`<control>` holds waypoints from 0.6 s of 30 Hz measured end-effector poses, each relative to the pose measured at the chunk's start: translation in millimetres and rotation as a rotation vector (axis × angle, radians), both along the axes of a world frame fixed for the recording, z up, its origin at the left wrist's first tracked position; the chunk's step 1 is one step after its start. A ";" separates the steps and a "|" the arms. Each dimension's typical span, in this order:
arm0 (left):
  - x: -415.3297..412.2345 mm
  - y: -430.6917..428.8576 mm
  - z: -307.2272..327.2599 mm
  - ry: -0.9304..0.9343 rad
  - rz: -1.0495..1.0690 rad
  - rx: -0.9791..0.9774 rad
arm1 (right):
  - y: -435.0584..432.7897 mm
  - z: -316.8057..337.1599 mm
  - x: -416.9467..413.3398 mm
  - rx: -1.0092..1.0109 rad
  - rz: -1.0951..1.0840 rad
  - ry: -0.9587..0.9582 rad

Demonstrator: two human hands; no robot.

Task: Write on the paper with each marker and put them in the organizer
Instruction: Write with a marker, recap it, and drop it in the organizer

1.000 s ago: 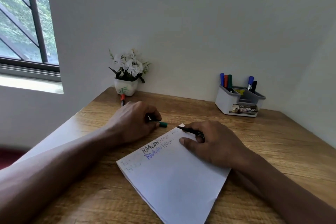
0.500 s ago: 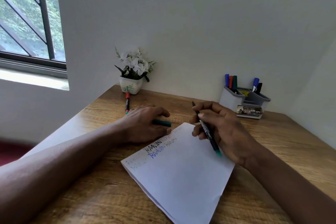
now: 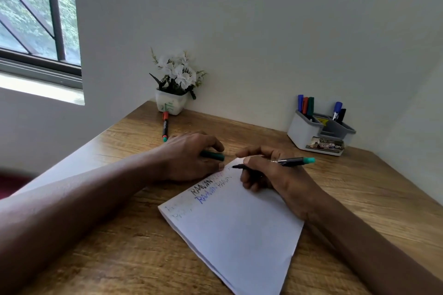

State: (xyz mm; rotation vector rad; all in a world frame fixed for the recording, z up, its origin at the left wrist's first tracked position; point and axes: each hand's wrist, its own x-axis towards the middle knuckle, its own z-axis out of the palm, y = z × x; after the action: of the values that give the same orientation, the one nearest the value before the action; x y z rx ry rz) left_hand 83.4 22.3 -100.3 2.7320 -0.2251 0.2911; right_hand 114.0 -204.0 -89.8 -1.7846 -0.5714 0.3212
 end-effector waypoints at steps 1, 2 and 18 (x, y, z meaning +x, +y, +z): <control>0.1 -0.1 0.2 0.002 -0.004 0.000 | -0.2 0.1 0.0 -0.005 0.000 0.004; 0.0 -0.4 0.1 0.004 -0.007 0.001 | -0.2 0.7 0.1 -0.010 0.002 0.007; -2.4 -3.5 4.4 0.044 -0.009 0.007 | 8.8 -4.8 1.6 -0.139 -0.082 -0.342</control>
State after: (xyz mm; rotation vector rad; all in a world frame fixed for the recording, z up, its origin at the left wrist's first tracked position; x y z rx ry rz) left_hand 81.0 18.8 -95.9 2.7404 -0.2270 0.2273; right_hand 115.6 -195.3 -94.6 -2.0080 -0.7280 -0.0039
